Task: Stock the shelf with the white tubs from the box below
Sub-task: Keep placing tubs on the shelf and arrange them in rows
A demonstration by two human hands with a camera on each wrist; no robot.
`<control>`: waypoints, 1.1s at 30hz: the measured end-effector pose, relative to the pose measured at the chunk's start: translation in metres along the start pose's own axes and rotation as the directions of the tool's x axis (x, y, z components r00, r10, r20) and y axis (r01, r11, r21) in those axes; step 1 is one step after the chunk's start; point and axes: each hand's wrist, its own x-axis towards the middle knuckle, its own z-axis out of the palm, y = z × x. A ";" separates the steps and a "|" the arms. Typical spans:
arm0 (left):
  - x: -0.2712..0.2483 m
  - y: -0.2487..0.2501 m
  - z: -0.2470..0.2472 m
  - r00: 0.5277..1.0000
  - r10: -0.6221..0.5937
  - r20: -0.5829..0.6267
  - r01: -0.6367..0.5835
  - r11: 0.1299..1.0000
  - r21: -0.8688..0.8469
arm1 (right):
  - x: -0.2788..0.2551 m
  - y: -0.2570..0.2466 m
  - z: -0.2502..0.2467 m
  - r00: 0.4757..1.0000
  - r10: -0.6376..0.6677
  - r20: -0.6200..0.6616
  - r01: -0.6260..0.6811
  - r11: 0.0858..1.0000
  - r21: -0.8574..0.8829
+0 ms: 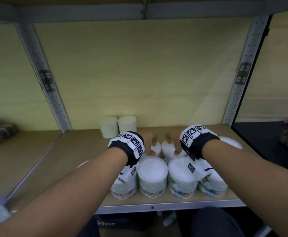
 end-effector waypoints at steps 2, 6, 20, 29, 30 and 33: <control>-0.001 0.000 0.000 1.000 -0.004 0.002 0.004 1.000 -0.006 | -0.004 -0.001 0.001 1.000 0.004 -0.009 -0.004 1.000 -0.003; -0.003 0.000 0.000 1.000 -0.010 -0.012 0.009 0.999 -0.038 | -0.002 0.001 0.003 1.000 0.010 -0.001 -0.010 1.000 -0.001; -0.011 -0.078 -0.026 0.984 -0.154 -0.092 0.135 0.974 -0.182 | 0.027 -0.013 -0.053 0.984 0.002 -0.177 0.037 0.976 0.215; -0.001 -0.163 -0.030 0.932 -0.321 -0.171 0.274 0.929 -0.250 | 0.099 -0.059 -0.069 0.954 -0.048 -0.297 0.116 0.970 0.216; 0.002 -0.172 -0.029 0.926 -0.335 -0.174 0.285 0.923 -0.260 | 0.107 -0.063 -0.070 0.953 -0.064 -0.295 0.130 0.970 0.207; 0.013 -0.195 -0.026 0.912 -0.369 -0.181 0.312 0.908 -0.279 | 0.130 -0.076 -0.076 0.950 -0.093 -0.299 0.153 0.972 0.181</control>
